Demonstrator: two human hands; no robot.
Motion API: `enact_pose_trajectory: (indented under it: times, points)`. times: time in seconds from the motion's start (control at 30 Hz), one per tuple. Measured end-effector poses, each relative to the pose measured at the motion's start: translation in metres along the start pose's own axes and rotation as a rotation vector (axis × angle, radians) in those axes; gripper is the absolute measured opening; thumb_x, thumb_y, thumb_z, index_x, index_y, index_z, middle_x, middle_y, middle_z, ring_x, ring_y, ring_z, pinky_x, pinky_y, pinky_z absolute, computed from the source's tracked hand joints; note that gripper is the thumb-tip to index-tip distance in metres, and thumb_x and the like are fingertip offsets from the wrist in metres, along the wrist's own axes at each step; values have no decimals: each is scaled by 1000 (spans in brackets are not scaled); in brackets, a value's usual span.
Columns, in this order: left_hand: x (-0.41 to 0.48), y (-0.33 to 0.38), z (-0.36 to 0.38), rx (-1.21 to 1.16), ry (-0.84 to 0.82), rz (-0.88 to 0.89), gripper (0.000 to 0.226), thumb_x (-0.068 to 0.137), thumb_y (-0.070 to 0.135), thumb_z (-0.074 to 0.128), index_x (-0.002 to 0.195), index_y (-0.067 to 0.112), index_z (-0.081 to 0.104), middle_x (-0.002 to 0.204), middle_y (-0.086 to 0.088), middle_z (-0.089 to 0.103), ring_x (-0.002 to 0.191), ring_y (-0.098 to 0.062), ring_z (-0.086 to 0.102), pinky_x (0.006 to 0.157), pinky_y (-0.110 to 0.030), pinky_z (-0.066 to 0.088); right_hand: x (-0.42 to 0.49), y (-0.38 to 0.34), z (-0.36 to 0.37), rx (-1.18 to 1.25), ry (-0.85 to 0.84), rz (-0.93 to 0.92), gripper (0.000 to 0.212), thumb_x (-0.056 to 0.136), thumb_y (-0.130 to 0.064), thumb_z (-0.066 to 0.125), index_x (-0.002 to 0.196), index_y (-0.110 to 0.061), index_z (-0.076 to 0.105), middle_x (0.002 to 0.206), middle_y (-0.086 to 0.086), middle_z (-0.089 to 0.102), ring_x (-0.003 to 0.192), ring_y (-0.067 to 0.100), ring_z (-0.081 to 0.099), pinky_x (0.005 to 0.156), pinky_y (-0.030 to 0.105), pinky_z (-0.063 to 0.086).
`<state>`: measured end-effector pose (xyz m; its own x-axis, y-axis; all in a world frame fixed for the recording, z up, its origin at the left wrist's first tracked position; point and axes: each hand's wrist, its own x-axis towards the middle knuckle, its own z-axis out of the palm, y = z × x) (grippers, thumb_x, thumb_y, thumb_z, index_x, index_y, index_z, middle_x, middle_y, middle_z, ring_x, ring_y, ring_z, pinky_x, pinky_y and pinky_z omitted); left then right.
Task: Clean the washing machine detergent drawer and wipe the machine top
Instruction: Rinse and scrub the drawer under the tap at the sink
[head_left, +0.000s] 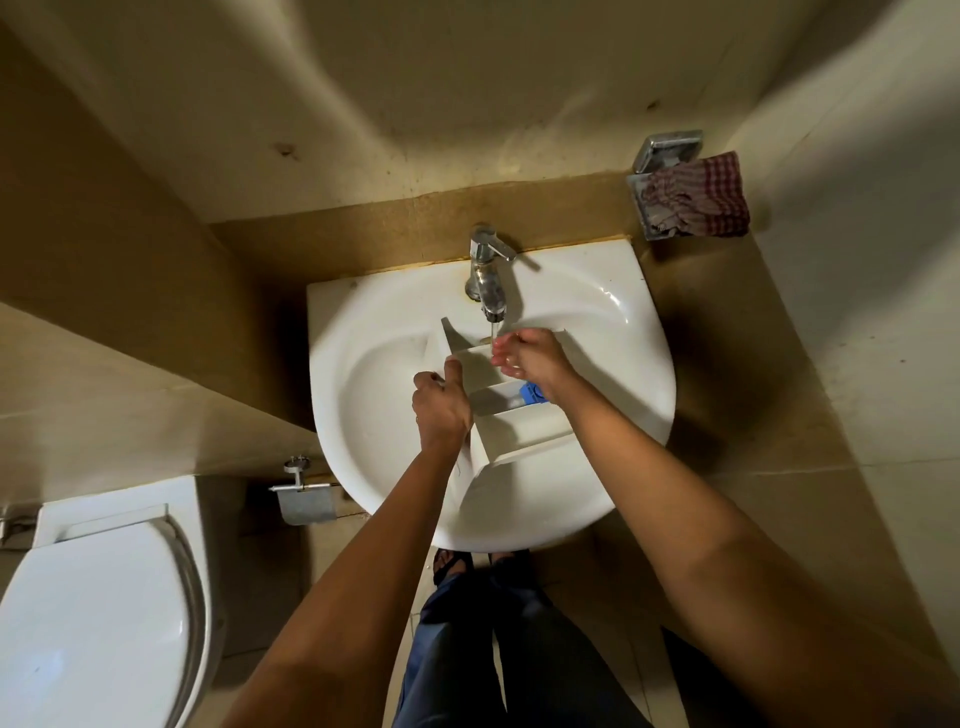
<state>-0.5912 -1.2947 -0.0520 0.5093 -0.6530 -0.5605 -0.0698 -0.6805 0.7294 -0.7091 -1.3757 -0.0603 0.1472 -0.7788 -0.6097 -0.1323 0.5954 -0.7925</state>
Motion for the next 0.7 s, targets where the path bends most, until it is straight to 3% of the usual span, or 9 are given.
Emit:
enact_pose_trajectory:
  times: [0.13, 0.27, 0.5, 0.7]
  points:
    - [-1, -1, -1, 13, 7, 22, 41, 100, 49, 38, 101, 8, 44, 99, -10, 54, 92, -28, 49, 80, -31, 36, 11, -17, 22, 670, -82, 333, 23, 100, -6, 43, 81, -1, 55, 79, 10, 57, 73, 17, 56, 54, 23, 55]
    - [-1, 0, -1, 16, 5, 25, 39, 100, 48, 38, 101, 9, 43, 98, -10, 53, 90, -27, 48, 79, -30, 35, 18, -22, 33, 927, -55, 370, 25, 100, -4, 38, 80, 0, 52, 74, 9, 52, 67, 14, 51, 47, 18, 50]
    - [0, 0, 0, 26, 1, 25, 39, 100, 49, 38, 102, 10, 42, 99, -10, 53, 92, -28, 49, 80, -31, 36, 28, -16, 24, 969, -86, 402, 24, 99, -1, 34, 82, 1, 51, 71, 10, 49, 62, 14, 44, 41, 18, 44]
    - [1, -1, -1, 26, 10, 23, 45, 100, 49, 38, 106, 5, 46, 105, -15, 56, 96, -31, 51, 82, -32, 37, 28, -17, 23, 947, -103, 397, 21, 98, 1, 34, 87, 3, 52, 74, 13, 53, 65, 17, 50, 43, 20, 48]
